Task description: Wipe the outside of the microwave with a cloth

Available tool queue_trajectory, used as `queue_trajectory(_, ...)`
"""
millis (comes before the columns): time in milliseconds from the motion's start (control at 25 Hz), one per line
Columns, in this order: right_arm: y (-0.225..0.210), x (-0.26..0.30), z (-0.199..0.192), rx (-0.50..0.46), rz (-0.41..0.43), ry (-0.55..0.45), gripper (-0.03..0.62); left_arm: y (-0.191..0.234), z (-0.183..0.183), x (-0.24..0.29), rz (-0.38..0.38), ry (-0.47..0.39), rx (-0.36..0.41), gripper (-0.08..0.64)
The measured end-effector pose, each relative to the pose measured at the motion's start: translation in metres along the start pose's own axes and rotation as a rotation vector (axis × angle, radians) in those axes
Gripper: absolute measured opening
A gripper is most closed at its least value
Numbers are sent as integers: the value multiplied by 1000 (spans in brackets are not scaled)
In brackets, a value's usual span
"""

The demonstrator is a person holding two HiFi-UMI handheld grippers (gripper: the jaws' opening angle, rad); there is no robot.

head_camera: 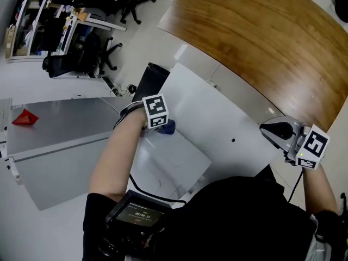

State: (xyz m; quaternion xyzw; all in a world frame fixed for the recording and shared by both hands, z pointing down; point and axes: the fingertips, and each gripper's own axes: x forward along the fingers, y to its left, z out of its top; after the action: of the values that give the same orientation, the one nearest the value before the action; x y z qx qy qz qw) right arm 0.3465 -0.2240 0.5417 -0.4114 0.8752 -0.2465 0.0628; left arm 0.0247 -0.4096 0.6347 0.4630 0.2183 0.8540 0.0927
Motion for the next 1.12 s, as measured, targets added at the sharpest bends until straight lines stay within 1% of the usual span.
queue_trajectory(120, -8, -9, -13, 31, -38, 4, 6, 8, 13, 23, -54, 48, -1, 57)
queue_trajectory(200, -11, -12, -20, 48, -54, 8, 6, 13, 18, 35, -69, 77, 0, 57)
queue_trajectory(320, -8, -11, -27, 60, -61, 14, 6, 18, 26, 50, -52, 114, 16, 57)
queue_trajectory(400, -2, -9, -24, 55, -51, 14, 6, 16, 30, 52, -20, 111, 47, 57)
queue_trajectory(440, 3, -8, -20, 49, -42, 11, 6, 12, 34, 45, -2, 82, 71, 57)
queue_trajectory(480, 7, -6, -16, 40, -31, 6, 6, 5, 38, 30, 18, 25, 94, 57)
queue_trajectory(560, 14, -2, -5, 21, -6, -4, 6, -20, 43, -21, 62, -126, 125, 58)
queue_trajectory(600, 18, 0, 0, 11, 9, -7, 6, -36, 41, -50, 92, -178, 140, 58)
queue_trajectory(640, 22, 3, 4, 0, 24, -10, 6, -53, 33, -76, 127, -198, 157, 58)
queue_trajectory(720, 31, 11, 12, -21, 58, -19, 6, -82, 9, -113, 198, -167, 184, 58)
queue_trajectory(800, 39, 19, 18, -31, 90, -26, 6, -102, -13, -125, 232, -118, 191, 58)
queue_trajectory(880, 42, 24, 22, -36, 110, -32, 6, -112, -25, -115, 214, -71, 183, 58)
queue_trajectory(960, 43, 26, 22, -40, 117, -36, 6, -109, -31, -94, 180, -6, 170, 58)
queue_trajectory(1040, 40, 21, 19, -37, 109, -36, 6, -101, -29, -77, 151, 53, 165, 57)
queue_trajectory(1120, 35, 10, 13, -24, 82, -37, 6, -92, -20, -60, 111, 115, 180, 57)
